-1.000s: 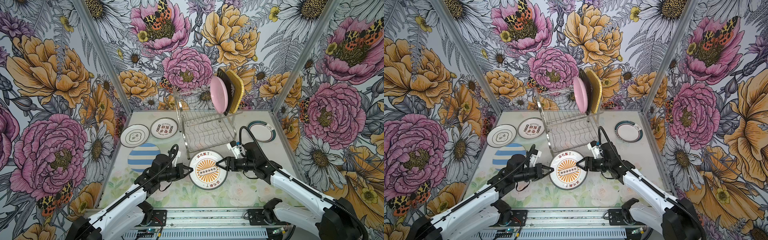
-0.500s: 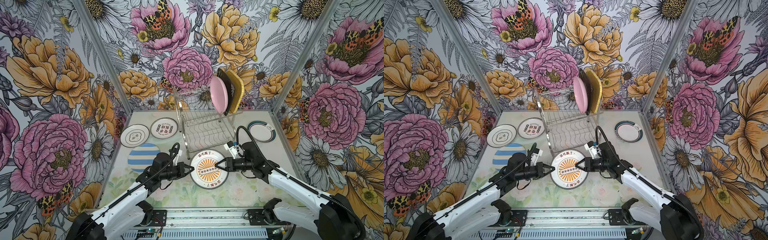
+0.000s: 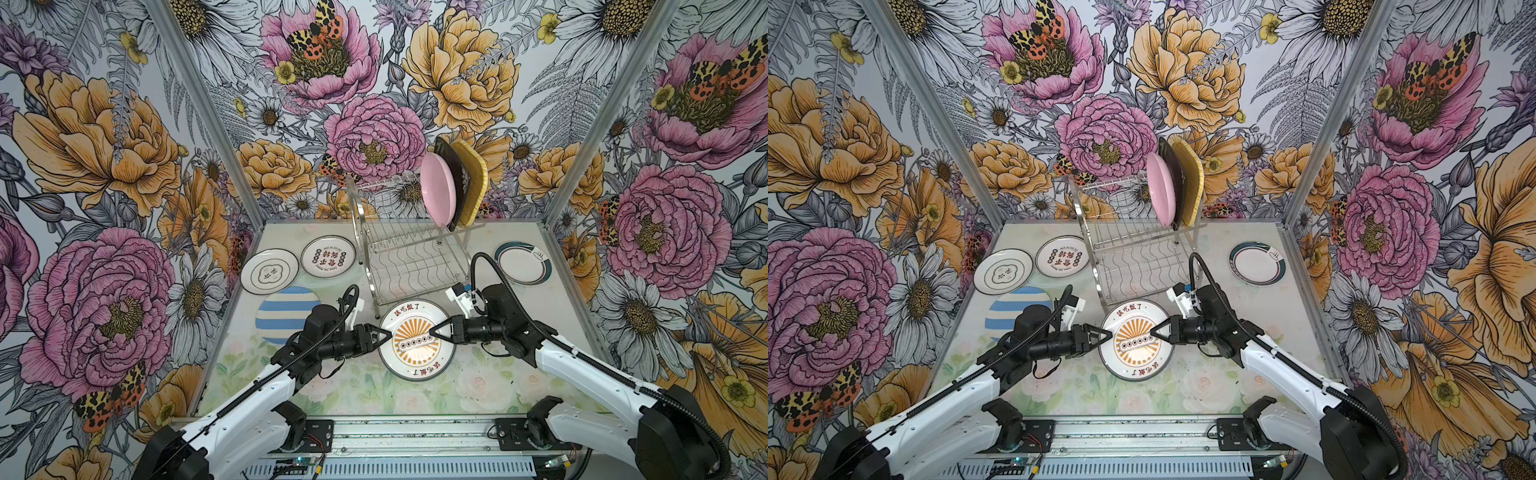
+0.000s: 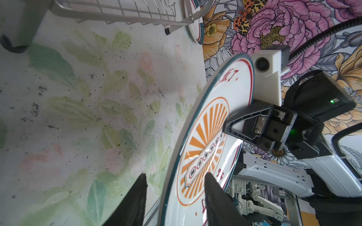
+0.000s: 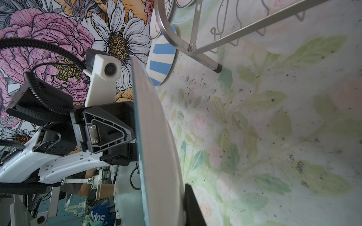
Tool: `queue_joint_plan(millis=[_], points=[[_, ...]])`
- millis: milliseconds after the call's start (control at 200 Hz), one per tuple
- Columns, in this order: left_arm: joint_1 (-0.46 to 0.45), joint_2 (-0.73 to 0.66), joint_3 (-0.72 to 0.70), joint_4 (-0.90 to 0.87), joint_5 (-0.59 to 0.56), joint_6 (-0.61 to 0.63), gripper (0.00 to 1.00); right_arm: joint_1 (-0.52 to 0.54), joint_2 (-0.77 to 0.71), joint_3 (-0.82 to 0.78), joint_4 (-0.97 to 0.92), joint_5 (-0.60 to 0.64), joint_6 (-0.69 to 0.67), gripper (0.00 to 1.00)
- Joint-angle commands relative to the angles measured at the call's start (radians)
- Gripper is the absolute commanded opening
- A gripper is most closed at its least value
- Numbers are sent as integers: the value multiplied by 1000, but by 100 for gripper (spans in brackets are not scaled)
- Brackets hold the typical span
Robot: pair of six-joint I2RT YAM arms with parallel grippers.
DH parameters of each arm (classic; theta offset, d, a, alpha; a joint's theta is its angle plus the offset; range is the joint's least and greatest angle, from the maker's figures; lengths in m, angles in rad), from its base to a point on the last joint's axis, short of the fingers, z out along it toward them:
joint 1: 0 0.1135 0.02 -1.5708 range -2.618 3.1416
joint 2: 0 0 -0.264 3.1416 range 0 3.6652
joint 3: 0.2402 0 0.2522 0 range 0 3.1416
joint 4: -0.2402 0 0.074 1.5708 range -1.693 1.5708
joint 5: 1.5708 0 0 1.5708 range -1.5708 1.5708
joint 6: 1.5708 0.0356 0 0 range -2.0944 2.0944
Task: Load plates into a dish rack
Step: Place the plate on the dish rack.
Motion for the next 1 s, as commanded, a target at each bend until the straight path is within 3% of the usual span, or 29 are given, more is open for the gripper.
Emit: queue_joint_plan(millis=[0,125,380,595,996], points=[[37,-46,37,-39,-10,26,76,5,-54,33,3,69,-15,0],[80,-91,44,-121,-38,56,87,14,-99,99,-113,189,-55,0],[101,-115,54,-189,-143,91,90,68,-171,353,-416,481,-184,0],[102,-116,65,-187,-214,112,91,91,-180,570,-563,643,-227,0],[102,-83,74,-155,-237,123,93,137,69,1057,-633,925,-351,0]])
